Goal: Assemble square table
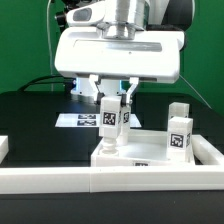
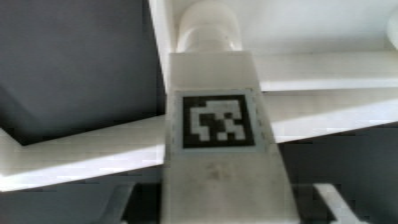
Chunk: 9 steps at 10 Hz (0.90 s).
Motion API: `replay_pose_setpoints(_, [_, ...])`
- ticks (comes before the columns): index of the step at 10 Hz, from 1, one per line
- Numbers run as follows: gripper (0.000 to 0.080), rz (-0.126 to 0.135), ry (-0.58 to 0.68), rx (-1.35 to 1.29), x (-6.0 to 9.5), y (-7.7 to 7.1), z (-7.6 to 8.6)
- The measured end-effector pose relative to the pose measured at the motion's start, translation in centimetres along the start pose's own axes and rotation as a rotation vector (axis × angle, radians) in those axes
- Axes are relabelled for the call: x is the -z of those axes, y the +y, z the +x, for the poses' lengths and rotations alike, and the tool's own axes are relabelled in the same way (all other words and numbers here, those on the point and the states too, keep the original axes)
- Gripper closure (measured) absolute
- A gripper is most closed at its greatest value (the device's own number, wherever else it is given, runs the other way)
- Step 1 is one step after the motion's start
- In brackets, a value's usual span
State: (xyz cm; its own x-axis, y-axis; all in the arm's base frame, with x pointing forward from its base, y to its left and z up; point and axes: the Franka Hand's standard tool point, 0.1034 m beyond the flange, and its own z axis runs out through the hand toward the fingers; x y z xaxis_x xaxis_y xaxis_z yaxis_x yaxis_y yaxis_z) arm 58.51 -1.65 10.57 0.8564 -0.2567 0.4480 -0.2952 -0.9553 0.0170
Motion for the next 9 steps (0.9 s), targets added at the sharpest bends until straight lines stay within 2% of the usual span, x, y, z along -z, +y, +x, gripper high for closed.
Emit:
replay_pose_setpoints(5, [0.0509, -0.004, 0.006, 0.007, -0.5, -0.2, 0.4])
replay_pose_setpoints(9, [0.0509, -0.014, 0.000, 0.016, -1.3, -0.2, -0.1])
